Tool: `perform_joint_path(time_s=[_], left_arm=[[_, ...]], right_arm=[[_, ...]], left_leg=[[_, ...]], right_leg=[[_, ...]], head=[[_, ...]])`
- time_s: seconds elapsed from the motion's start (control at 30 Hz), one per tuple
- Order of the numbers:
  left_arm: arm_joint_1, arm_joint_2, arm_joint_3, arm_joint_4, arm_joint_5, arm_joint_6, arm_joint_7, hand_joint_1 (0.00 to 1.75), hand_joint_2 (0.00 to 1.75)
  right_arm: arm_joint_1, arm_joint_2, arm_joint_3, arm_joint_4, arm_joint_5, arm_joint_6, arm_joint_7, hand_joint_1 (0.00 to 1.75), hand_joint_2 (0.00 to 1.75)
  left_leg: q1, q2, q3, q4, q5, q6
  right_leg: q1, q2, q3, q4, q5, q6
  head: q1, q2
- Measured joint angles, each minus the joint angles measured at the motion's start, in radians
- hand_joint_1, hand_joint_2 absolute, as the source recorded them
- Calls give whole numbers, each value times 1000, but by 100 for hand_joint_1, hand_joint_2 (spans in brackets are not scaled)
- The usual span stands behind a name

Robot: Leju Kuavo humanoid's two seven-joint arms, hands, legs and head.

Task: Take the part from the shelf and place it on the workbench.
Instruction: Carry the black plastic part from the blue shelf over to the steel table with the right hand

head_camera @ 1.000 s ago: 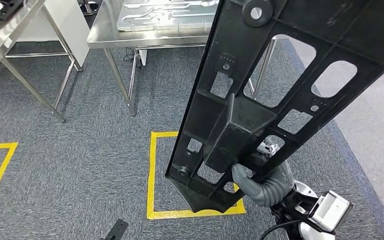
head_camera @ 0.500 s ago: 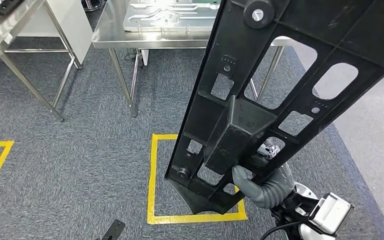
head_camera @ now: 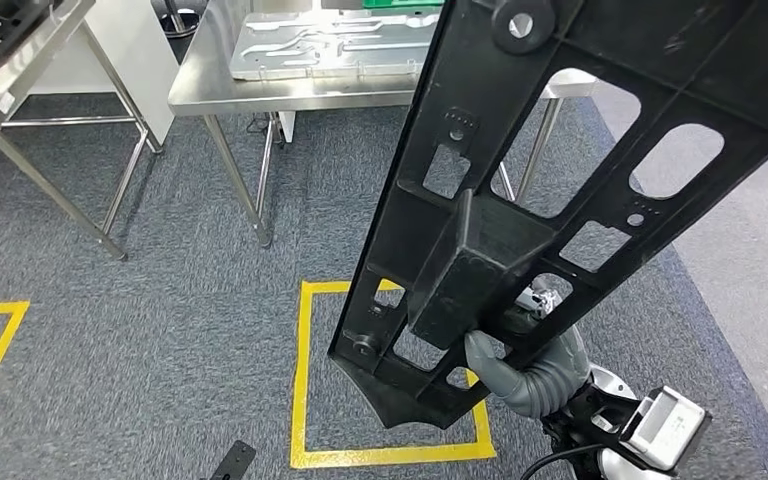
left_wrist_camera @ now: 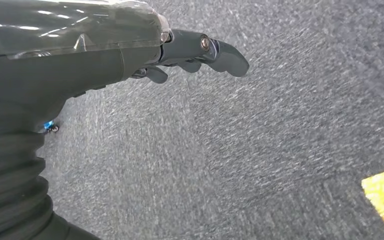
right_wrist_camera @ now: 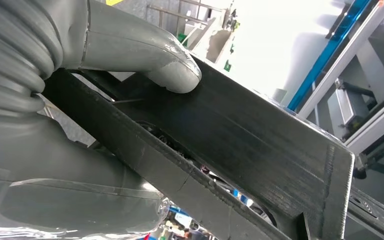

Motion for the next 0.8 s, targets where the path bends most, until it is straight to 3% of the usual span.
perform_joint_path(time_s=[0.07, 0.1, 0.17, 0.23, 0.3, 0.37, 0.43, 0.47, 0.53, 0.57, 0.6, 0.73, 0.8], left_arm=[[0, 1, 0, 0, -1, 0, 0, 0, 175], [-1, 2, 0, 0, -2, 0, 0, 0, 175], [-2, 3, 0, 0, -2, 1, 0, 0, 175], [-1, 3, 0, 0, -2, 1, 0, 0, 175], [-2, 3, 0, 0, -2, 1, 0, 0, 175], [-3, 3, 0, 0, -2, 1, 0, 0, 175], [-1, 3, 0, 0, -2, 1, 0, 0, 175], [1, 3, 0, 0, -2, 1, 0, 0, 175], [2, 2, 0, 0, -2, 0, 0, 0, 175], [2, 2, 0, 0, -2, 1, 0, 0, 175], [1, 2, 0, 0, -2, 1, 0, 0, 175], [0, 1, 0, 0, -2, 0, 0, 0, 175], [-5, 1, 0, 0, -2, 0, -1, 0, 175]], right_arm=[[0, 0, 0, 0, 0, 0, 0, 168, 175], [0, 0, 0, 0, 0, 0, 0, 168, 175], [1, 0, 0, -1, 0, -1, -1, 168, 175], [1, 0, 0, -2, -1, -1, -1, 168, 175], [-1, 0, 0, -3, -1, -1, -1, 168, 175], [1, -1, -1, -3, -1, -1, -2, 168, 175], [4, -1, -1, -3, -1, -1, -2, 168, 175], [5, -1, -1, -3, -1, -1, -2, 168, 175], [5, -2, -1, -3, -1, -1, -2, 168, 175], [5, -2, -1, -3, -1, -1, -2, 168, 175], [5, -2, -2, -2, -1, -1, -2, 168, 175], [7, -2, -2, -4, -2, -1, -1, 168, 175], [5, -1, -2, -7, -2, -1, -1, 168, 175]], left_leg=[[-6, 1, 45, -127, 70, 14], [-10, 2, 62, -166, 82, 21], [-17, 3, 76, -198, 74, 33], [-13, 0, 94, -214, 70, 43], [-7, -1, 118, -223, 64, 53], [-7, -1, 131, -225, 53, 58], [-7, -2, 146, -225, 38, 57], [-6, -2, 156, -225, 29, 54], [-4, -3, 182, -224, 9, 47], [-3, -3, 194, -224, -1, 41], [-3, -4, 200, -225, -10, 35], [-4, -1, 217, -215, -27, 7], [-1, 0, 188, -149, -38, 0]], right_leg=[[0, 1, 22, -2, -18, 7], [0, 1, 28, -4, -25, 12], [0, 1, 36, -4, -24, 26], [-1, 0, 42, 9, -21, 38], [-2, -1, 14, 73, -43, 44], [-4, -1, -63, 186, -87, 51], [-7, -1, -133, 253, -106, 58], [-8, -1, -146, 240, -88, 60], [-12, -2, -126, 128, 6, 61], [-11, -3, -111, 71, 42, 60], [-9, -4, -101, 34, 60, 54], [-4, -1, -83, 11, 61, 21], [-7, -1, -65, 7, 51, 9]], head=[[0, 0], [0, 0], [0, 0], [0, 0], [1, 0], [1, 0], [1, 0], [1, 0], [1, 0], [1, 0], [2, 0], [2, 0], [2, 0]])
